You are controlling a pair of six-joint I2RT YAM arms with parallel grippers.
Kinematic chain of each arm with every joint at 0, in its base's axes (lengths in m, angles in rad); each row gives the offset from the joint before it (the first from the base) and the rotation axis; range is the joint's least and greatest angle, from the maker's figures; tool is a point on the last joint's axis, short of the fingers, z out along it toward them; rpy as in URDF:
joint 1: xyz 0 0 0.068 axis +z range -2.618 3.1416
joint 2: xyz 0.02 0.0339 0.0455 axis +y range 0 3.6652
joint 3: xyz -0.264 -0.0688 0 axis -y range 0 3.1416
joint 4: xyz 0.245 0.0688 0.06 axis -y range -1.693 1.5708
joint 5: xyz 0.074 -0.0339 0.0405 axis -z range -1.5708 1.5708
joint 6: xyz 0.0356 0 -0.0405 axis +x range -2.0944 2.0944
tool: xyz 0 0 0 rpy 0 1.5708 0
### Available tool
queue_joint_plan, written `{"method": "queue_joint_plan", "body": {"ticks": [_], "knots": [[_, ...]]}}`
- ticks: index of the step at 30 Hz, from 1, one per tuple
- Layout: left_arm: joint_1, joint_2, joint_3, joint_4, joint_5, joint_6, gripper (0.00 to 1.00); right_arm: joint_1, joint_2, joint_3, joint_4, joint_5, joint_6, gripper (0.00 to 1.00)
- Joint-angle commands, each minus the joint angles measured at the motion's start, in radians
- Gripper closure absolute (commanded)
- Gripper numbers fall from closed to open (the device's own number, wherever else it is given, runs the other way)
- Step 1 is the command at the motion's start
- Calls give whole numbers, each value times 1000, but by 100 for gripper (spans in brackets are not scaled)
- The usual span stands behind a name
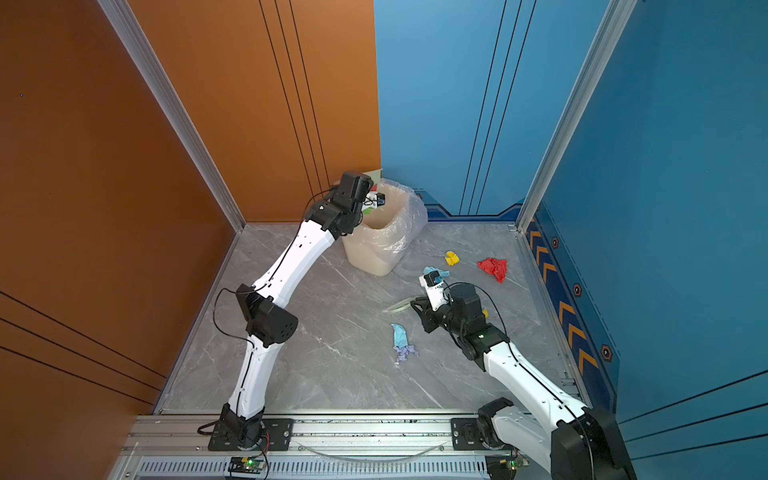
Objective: Sweep away the paper scraps from the table
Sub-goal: 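Tip the dustpan over the bin rim with the left gripper, dropping the scraps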
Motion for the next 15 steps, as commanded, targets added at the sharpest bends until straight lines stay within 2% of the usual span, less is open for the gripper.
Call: {"method": "queue_joint_plan", "body": {"ticks": [1,15], "knots": [[-3,-16,-4,65,-38,77,100,9,-8,-14,30,14,14,100],[3,-33,-10,209,-34,253,100,13,-26,-32,43,18,21,100]]}}
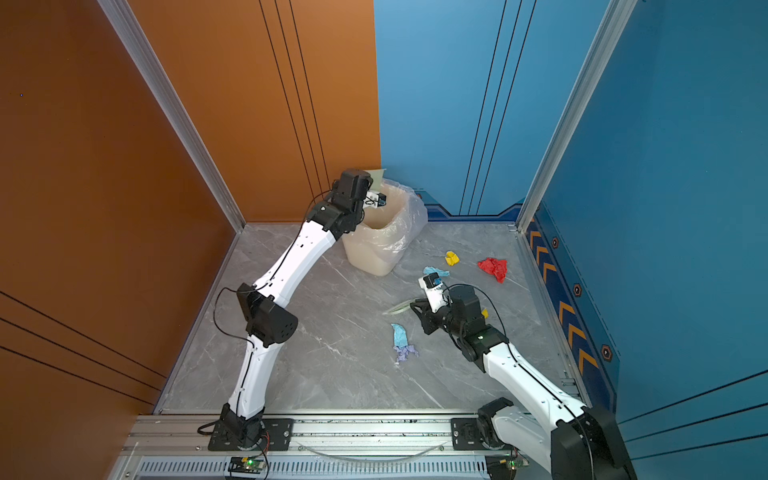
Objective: Sweep away the paper scraps from the table
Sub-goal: 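Tip the dustpan over the bin rim with the left gripper, dropping the scraps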
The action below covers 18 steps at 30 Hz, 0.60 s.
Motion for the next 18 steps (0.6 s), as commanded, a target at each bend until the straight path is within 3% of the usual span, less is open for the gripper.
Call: {"method": "queue_joint_plan", "body": {"ticks": [1,9,18], "knots": [[1,-34,-4,64,-17,41,100,8,-28,-19,33,19,19,100],[9,-53,31,69,37,-54,100,8,-63,-12,-5,33,8,100],[14,-161,28,8,175,-352,100,9,-64,131,-307,2,-55,100]]}}
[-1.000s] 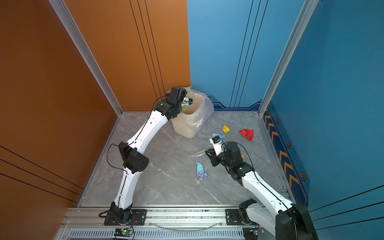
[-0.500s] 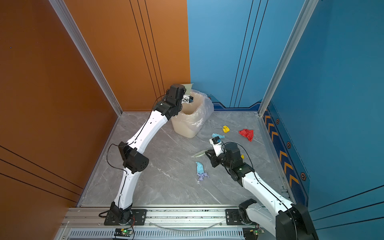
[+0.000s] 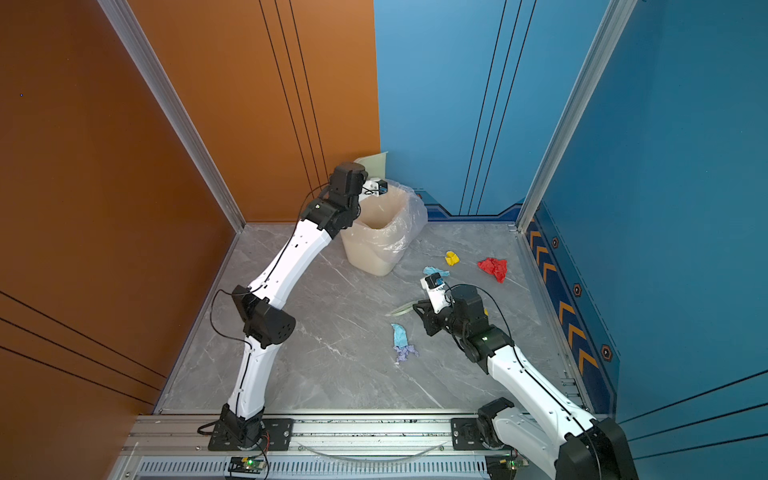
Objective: Sweep away the paper scraps from the table
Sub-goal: 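Tip the dustpan over the bin rim with the left gripper, dropping the scraps, then lower the dustpan by the blue scraps while the right brings the brush behind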
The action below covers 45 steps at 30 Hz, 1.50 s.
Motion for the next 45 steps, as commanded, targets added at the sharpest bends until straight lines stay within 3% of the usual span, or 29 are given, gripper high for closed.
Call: {"method": "queue_joint_plan", "body": {"ticks": [1,14,23,34,45], "knots": [[7,-128,-19,-18,87,-183,100,11,-13,75,-154,-20,-29,100],[-55,-493,-548,-23,233,-575,100,72,28,272,-472,-52,55,100],[-107,-738,-960,-8,272,-837,100,108,86,389,-701,16,87,100],[-143,-1026,-1273,-26,436,-1110,100,158,168,462,-866,12,140,100],[-169,-1121,-1496,-105,463,-1311,100,233,302,446,-883,67,176,100]]}}
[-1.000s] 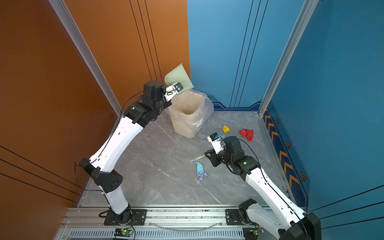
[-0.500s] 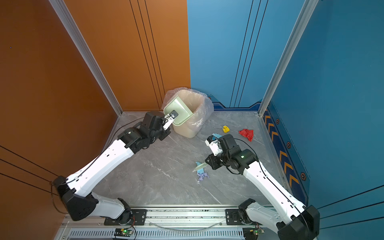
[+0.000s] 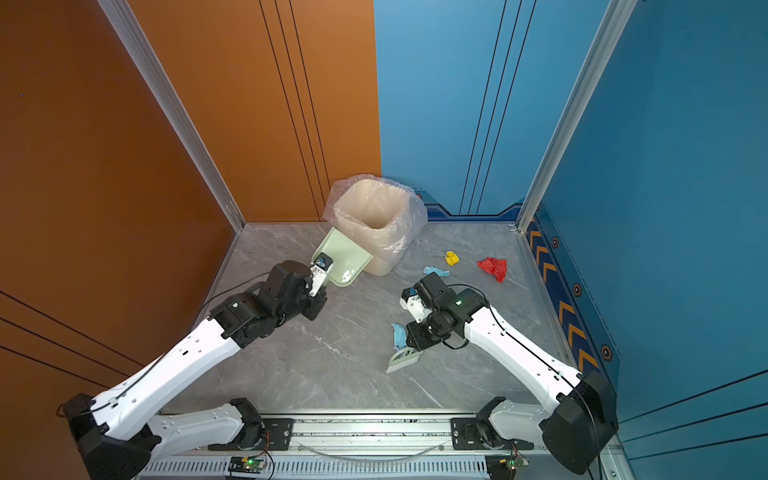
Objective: Sweep away the paper scraps from the table
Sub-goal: 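Lower the dustpan by the blue scraps while the right brings the brush behind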
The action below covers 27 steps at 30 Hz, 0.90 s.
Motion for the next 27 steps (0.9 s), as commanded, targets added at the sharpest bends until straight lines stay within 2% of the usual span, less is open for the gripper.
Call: {"method": "queue_joint_plan", "body": {"ticks": [1,7,12,23,27], "knots": [[-17,-23,-34,-38,31,-94,100,11,31,5,-1,42,22,100],[-37,0,-67,-82,83,-141,100,16,107,12,59,85,4,100],[-46,-2,-163,-81,139,-199,100,16,145,19,102,122,-5,100],[-50,3,-291,-66,155,-263,100,-6,229,106,242,262,-18,100],[-50,21,-325,-21,185,-264,100,-20,269,147,268,256,-30,100]]}}
